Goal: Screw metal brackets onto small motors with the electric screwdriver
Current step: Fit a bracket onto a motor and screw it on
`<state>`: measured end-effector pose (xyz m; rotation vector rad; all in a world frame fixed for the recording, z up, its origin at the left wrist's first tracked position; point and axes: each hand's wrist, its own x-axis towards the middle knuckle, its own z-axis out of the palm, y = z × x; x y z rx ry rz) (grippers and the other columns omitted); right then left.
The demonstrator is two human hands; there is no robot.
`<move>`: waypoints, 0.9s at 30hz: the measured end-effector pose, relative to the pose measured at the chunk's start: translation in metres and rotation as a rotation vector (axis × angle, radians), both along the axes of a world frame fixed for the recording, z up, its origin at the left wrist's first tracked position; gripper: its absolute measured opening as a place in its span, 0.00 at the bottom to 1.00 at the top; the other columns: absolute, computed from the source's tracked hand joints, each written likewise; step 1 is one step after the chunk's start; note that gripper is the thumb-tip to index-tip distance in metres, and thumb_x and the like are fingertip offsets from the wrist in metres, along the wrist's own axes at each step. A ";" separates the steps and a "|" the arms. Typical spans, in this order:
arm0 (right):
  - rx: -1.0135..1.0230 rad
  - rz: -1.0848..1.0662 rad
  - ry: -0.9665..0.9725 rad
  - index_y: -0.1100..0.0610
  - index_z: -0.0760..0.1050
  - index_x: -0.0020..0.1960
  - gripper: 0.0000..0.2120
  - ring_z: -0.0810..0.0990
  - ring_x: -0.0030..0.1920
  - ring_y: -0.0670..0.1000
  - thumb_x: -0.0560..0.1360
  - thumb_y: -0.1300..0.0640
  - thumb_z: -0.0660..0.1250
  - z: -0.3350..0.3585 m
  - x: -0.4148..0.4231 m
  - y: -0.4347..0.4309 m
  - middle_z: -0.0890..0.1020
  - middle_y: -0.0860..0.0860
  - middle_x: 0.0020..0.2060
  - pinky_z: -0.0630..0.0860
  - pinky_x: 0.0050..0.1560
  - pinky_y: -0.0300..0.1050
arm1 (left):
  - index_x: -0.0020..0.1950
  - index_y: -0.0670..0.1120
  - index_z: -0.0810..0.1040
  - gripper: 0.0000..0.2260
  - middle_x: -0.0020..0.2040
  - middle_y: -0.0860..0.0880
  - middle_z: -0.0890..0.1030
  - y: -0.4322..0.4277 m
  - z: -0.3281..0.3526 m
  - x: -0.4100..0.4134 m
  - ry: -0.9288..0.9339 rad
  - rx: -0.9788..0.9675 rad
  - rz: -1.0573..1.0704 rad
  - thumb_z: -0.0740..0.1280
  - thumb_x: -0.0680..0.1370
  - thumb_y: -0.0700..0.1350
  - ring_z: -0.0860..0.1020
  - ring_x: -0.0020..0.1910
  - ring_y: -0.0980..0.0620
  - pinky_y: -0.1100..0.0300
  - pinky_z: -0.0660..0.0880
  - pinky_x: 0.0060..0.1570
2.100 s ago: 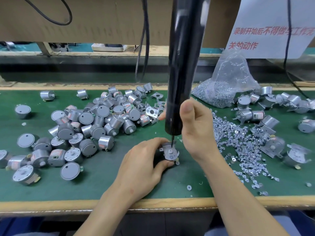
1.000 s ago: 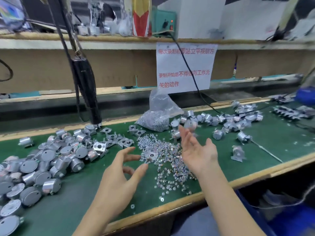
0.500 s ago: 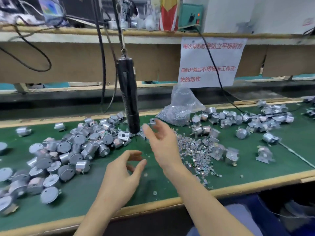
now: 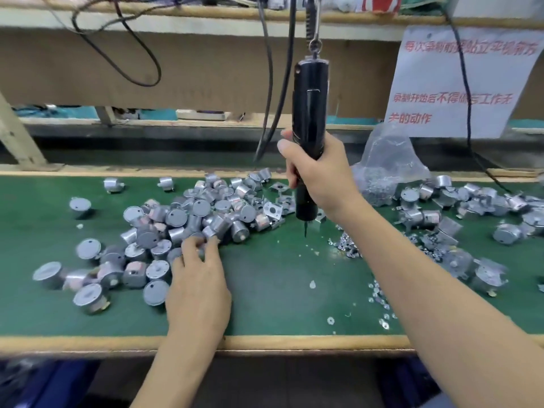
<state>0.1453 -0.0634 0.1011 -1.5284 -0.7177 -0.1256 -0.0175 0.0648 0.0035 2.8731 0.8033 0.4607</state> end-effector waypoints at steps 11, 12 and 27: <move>0.151 0.079 0.141 0.61 0.75 0.48 0.48 0.70 0.23 0.51 0.59 0.15 0.60 -0.015 0.033 -0.017 0.73 0.54 0.25 0.71 0.28 0.44 | 0.52 0.36 0.73 0.10 0.50 0.36 0.69 0.009 0.005 0.012 -0.005 0.004 -0.002 0.69 0.78 0.41 0.75 0.37 0.35 0.51 0.63 0.31; 0.151 0.109 0.165 0.61 0.74 0.47 0.48 0.70 0.23 0.52 0.58 0.14 0.58 -0.014 0.037 -0.018 0.73 0.54 0.25 0.71 0.29 0.45 | 0.52 0.36 0.73 0.12 0.49 0.36 0.70 0.005 0.005 0.013 -0.027 0.001 -0.015 0.69 0.78 0.44 0.76 0.37 0.34 0.51 0.64 0.30; 0.175 0.425 0.364 0.54 0.72 0.37 0.39 0.67 0.23 0.49 0.56 0.17 0.65 -0.031 0.050 -0.047 0.70 0.50 0.26 0.65 0.27 0.40 | 0.60 0.39 0.80 0.23 0.44 0.44 0.77 -0.053 -0.017 0.033 -0.276 -0.178 -0.280 0.57 0.78 0.54 0.73 0.43 0.41 0.54 0.68 0.46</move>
